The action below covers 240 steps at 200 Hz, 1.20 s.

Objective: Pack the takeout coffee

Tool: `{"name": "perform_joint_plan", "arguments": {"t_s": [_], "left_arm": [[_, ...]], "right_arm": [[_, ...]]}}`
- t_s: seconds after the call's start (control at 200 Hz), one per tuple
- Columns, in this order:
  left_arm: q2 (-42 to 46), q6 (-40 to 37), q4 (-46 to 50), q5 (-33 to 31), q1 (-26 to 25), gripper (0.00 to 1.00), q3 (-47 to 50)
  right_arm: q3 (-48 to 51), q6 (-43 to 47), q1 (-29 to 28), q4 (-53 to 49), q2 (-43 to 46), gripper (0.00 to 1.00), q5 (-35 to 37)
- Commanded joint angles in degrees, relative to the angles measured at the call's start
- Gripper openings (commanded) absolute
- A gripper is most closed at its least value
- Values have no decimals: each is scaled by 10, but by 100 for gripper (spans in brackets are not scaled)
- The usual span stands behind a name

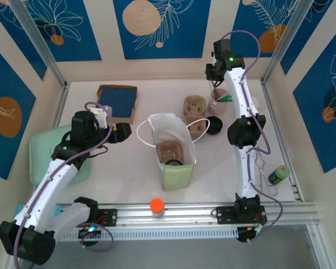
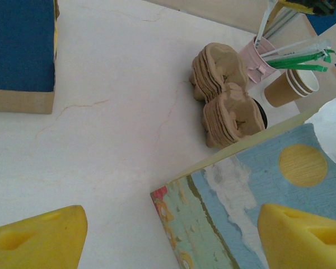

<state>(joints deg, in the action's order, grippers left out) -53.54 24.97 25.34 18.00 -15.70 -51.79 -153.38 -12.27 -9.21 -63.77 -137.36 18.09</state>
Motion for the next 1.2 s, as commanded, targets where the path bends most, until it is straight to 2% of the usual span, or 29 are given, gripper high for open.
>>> {"name": "perform_joint_plan", "arguments": {"t_s": [0.0, 0.09, 0.24, 0.645, 0.926, 1.196], "left_arm": [[14, -19, 2, 5, 9, 79, 3], [15, -20, 4, 5, 9, 79, 2], [17, -19, 4, 9, 10, 79, -1], [49, -19, 26, 10, 10, 79, 0], [84, -10, 38, 15, 10, 79, 5], [110, -5, 60, 25, 9, 79, 6]], "right_arm": [[-11, 5, -1, 0, -3, 12, 8], [-12, 5, -3, -5, 2, 5, 14], [-3, 5, -7, -8, 23, 0, 37], [17, 5, -30, -35, 128, 0, 107], [88, 14, -74, -32, 253, 0, 158], [132, 21, -125, -46, 362, 0, 167]]}}
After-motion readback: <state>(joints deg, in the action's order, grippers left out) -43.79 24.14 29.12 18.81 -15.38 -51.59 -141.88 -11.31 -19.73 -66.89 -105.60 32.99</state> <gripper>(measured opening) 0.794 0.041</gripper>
